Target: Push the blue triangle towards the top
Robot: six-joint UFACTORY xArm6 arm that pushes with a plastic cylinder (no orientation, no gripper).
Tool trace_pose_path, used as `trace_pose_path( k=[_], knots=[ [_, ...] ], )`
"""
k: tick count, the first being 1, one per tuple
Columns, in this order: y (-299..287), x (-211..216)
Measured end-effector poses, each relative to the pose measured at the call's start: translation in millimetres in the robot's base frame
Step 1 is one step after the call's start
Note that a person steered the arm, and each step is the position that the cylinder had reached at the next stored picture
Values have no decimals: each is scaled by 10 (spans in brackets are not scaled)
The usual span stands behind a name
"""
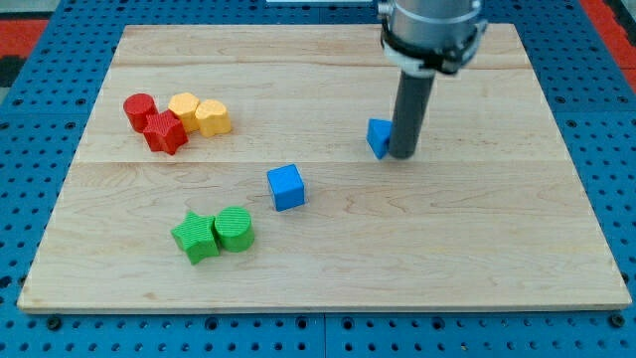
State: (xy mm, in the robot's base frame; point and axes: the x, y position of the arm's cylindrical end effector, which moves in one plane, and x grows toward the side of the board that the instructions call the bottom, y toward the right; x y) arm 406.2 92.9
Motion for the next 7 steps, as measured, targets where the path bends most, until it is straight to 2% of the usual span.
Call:
trace_pose_path(
  k=[1,2,3,4,5,6,7],
  knots=[
    [-33,-578],
    [-53,-372],
    [28,136],
    [-564,226],
    [-81,-45],
    [-223,-674],
    [-396,-284]
  ],
)
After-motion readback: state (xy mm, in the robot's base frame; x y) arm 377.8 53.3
